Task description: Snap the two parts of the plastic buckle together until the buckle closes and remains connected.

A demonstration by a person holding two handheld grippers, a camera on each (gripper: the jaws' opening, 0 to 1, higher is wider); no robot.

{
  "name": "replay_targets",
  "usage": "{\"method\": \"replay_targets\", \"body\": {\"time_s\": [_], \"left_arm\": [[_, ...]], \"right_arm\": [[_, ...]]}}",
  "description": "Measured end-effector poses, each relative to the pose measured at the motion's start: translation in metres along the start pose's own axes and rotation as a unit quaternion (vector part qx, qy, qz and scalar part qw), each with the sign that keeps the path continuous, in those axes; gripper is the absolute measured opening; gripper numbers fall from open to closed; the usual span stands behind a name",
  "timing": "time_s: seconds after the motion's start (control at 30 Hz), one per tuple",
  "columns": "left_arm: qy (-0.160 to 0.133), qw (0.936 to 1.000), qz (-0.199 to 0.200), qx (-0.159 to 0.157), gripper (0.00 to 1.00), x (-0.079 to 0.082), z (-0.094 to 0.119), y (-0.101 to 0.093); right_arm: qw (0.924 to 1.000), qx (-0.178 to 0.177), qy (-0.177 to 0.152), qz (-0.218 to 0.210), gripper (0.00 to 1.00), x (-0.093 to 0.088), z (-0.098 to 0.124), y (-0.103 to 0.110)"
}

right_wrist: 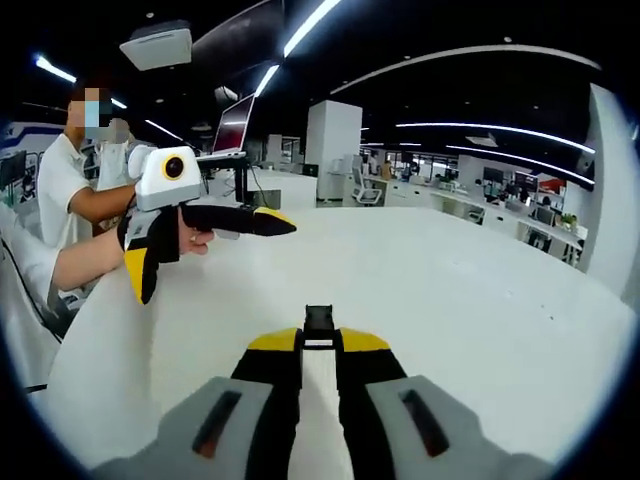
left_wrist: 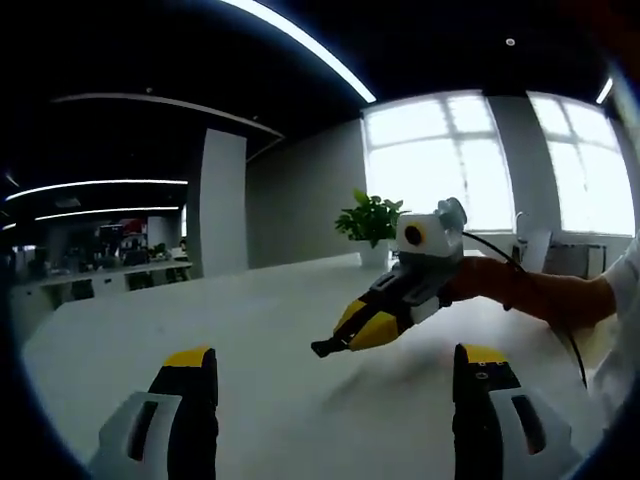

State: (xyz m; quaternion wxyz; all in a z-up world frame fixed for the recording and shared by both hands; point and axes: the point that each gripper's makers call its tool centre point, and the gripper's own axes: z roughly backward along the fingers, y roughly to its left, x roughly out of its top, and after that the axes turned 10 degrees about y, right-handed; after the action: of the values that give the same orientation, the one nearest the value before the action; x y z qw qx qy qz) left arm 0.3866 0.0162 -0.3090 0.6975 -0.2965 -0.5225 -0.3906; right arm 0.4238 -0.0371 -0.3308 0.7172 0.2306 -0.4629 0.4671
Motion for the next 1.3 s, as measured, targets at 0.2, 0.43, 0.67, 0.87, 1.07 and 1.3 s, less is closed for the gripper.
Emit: {"method": "replay_targets", "body": {"time_s": [0.2, 0.43, 0.67, 0.87, 1.07, 1.3], "left_arm": [[-0.003, 1.0000, 0.000, -0.001, 1.00, 0.001, 0.000, -0.001], [-0.002, 1.0000, -0.008, -0.005, 1.00, 0.002, -0.001, -0.006], [-0.001, 1.0000, -0.005, -0.007, 1.00, -0.001, -0.002, -0.005], [-0.003, 0.9999, -0.008, -0.009, 1.00, 0.001, -0.002, -0.007], [-0.004, 0.9999, -0.009, -0.010, 1.00, 0.002, -0.001, -0.008], [-0.004, 0.9999, -0.010, -0.011, 1.00, 0.000, 0.000, -0.010]], "right_arm": [[1.0000, -0.008, 0.004, 0.000, 0.10, -0.002, -0.003, -0.004], [0.9998, -0.017, -0.002, -0.005, 0.10, 0.002, -0.008, -0.012], [0.9998, -0.020, -0.003, -0.007, 0.10, 0.002, -0.014, -0.018], [0.9996, -0.029, 0.001, -0.008, 0.10, -0.001, -0.018, -0.024], [0.9993, -0.034, 0.003, -0.016, 0.10, -0.004, -0.021, -0.030], [0.9987, -0.039, 0.011, -0.032, 0.10, -0.016, -0.026, -0.034]]}}
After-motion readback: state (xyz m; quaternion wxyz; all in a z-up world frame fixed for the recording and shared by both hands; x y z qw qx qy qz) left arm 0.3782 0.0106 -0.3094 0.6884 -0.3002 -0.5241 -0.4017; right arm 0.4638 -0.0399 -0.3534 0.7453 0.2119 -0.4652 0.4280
